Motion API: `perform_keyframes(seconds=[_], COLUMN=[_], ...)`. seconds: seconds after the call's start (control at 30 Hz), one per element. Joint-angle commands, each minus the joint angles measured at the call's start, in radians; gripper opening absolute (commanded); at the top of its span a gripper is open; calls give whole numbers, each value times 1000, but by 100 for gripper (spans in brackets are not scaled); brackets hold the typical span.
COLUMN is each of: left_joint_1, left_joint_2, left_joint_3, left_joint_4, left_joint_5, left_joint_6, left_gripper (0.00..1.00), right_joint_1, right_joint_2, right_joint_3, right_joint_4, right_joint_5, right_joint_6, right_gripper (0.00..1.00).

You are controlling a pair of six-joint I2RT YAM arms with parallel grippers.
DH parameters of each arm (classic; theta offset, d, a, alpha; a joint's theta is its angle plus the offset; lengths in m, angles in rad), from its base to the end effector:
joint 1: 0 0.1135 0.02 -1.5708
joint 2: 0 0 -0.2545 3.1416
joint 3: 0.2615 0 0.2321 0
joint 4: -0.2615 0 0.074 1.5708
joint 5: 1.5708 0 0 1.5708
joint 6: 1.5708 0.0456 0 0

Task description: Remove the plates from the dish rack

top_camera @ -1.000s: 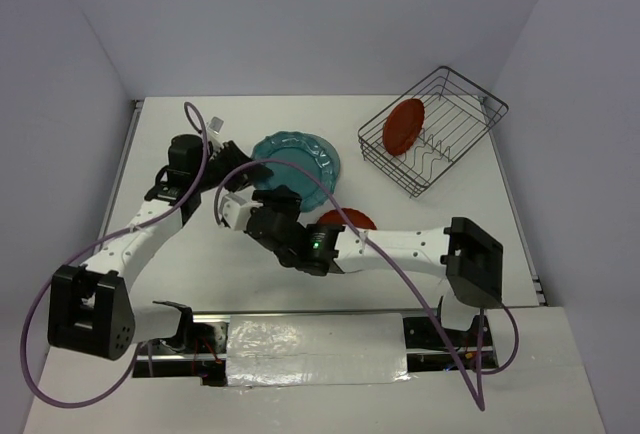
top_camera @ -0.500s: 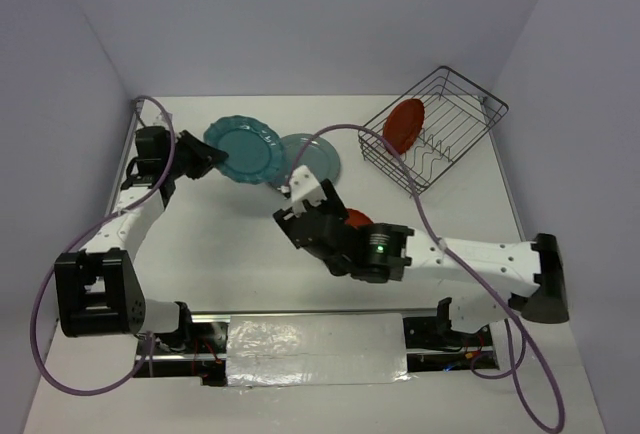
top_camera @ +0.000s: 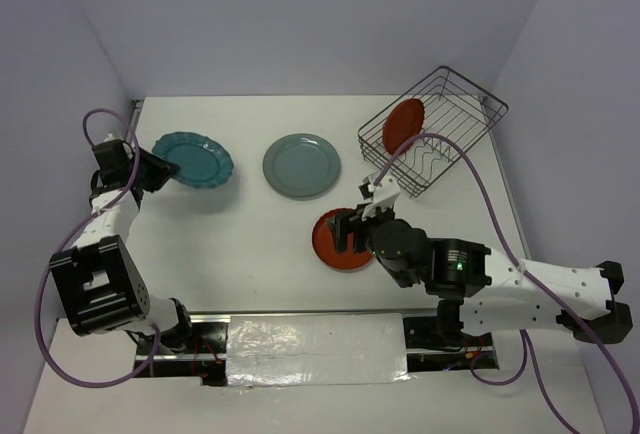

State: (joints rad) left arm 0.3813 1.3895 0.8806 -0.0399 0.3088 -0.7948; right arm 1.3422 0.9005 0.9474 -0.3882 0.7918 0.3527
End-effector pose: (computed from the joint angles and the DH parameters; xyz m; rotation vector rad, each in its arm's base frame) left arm 0.2830 0.0985 0.2457 -1.0296 1.8801 -0.5711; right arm 0.0731 0.1709 0.3479 -0.3777 1.7912 0.4434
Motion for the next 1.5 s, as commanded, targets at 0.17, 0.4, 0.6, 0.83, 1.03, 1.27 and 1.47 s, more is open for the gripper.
perform_keyframes(seconds=[0.17, 0.4, 0.6, 0.83, 1.03, 1.27, 1.47], left_joint_1=[-1, -1, -2, -2, -10, -38, -53], left_joint_2=[8, 63, 91, 121, 146, 152, 158], left_joint_3=[-71, -80, -81, -72, -55, -28, 24], left_joint_4=[150, 135, 81, 3, -35, -104, -184], left_joint_5=[32, 15, -65, -138, -186, -283, -344], left_joint_6=[6, 22, 49, 68, 72, 86, 83], left_gripper=[0, 0, 23, 44, 55, 68, 79], right_joint_1=[5, 6, 6, 5, 5, 6, 5], right_joint_2=[17, -11, -14, -34, -43, -55, -69], right_joint_3=[2, -6, -4, -7, -7, -9, -12], right_joint_4=[28, 35, 31, 28, 23, 20, 18], right_joint_5=[30, 23, 26, 24, 20, 17, 17], right_joint_6=[29, 29, 32, 34, 37, 42, 45], right_gripper=[76, 77, 76, 77, 77, 77, 76])
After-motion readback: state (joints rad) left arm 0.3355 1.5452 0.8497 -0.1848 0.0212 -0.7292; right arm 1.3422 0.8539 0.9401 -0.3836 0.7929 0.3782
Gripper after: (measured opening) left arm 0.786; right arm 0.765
